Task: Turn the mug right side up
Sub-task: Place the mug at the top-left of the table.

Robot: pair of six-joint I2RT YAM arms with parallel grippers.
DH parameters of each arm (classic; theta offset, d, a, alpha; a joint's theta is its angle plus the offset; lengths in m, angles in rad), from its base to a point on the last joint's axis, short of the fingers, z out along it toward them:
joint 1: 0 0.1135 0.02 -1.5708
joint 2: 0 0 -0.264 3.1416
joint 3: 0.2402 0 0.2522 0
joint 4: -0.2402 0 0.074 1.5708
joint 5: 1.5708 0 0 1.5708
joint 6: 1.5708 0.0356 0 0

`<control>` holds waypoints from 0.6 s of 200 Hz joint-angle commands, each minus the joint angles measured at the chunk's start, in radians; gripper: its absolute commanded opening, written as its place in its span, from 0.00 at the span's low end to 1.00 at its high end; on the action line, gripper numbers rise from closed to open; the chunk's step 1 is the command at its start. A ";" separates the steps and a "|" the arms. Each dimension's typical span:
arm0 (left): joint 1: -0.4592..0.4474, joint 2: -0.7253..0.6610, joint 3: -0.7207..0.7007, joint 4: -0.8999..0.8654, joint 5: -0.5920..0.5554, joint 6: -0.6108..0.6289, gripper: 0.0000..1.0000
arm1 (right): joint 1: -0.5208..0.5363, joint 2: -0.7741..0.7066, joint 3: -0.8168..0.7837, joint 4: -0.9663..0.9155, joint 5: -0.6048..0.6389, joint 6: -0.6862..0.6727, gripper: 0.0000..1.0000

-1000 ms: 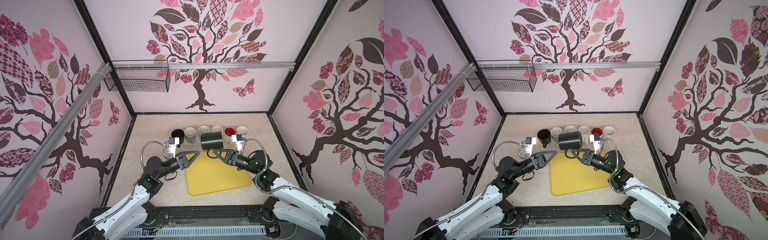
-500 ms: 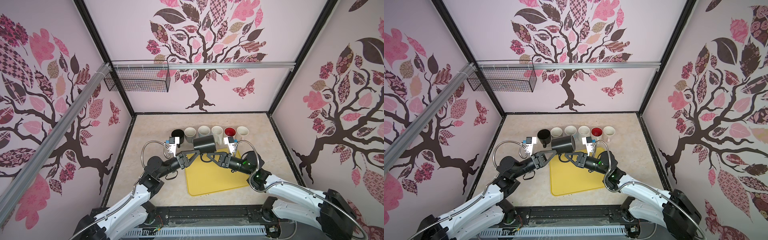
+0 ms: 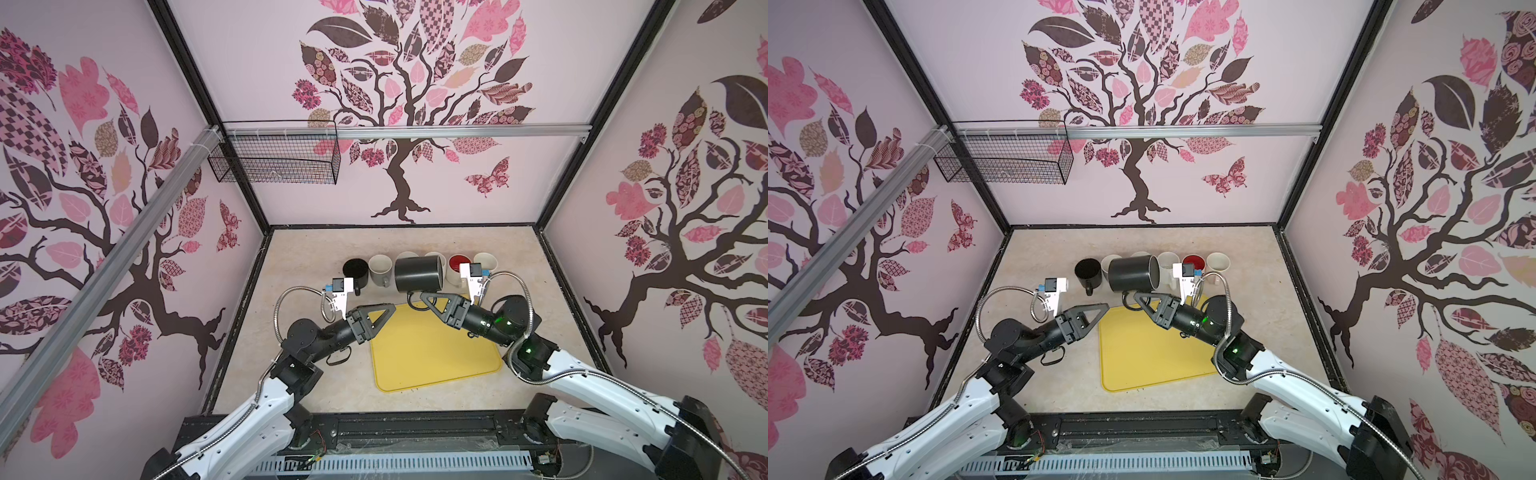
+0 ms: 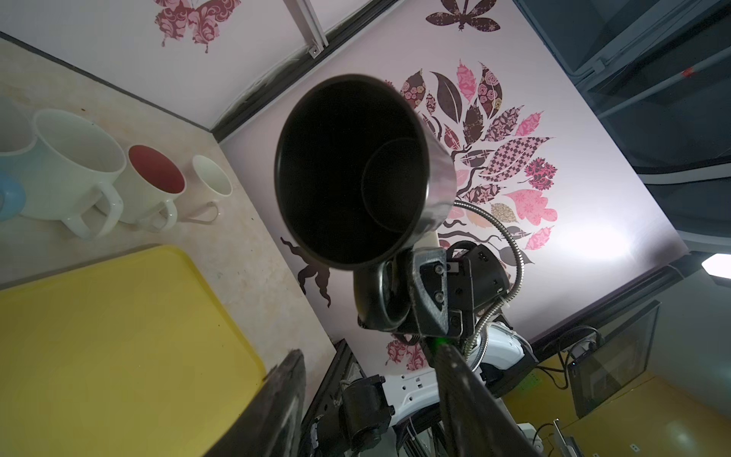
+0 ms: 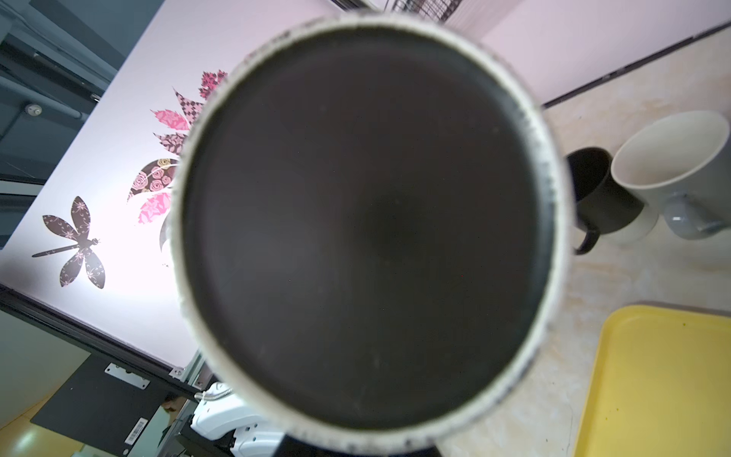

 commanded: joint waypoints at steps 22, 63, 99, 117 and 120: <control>-0.003 0.019 0.008 0.001 0.029 0.019 0.56 | 0.002 0.059 0.049 0.191 -0.045 0.008 0.00; -0.003 0.041 0.015 0.059 0.043 0.005 0.57 | 0.010 0.105 0.036 0.266 -0.075 0.035 0.00; -0.003 0.053 0.019 0.066 0.040 0.003 0.57 | 0.024 0.117 0.021 0.308 -0.088 0.044 0.00; -0.004 0.057 0.020 0.077 0.037 -0.002 0.56 | 0.027 0.125 0.010 0.322 -0.096 0.048 0.00; -0.005 0.058 0.020 0.078 0.037 -0.003 0.56 | 0.026 0.127 0.007 0.327 -0.098 0.050 0.00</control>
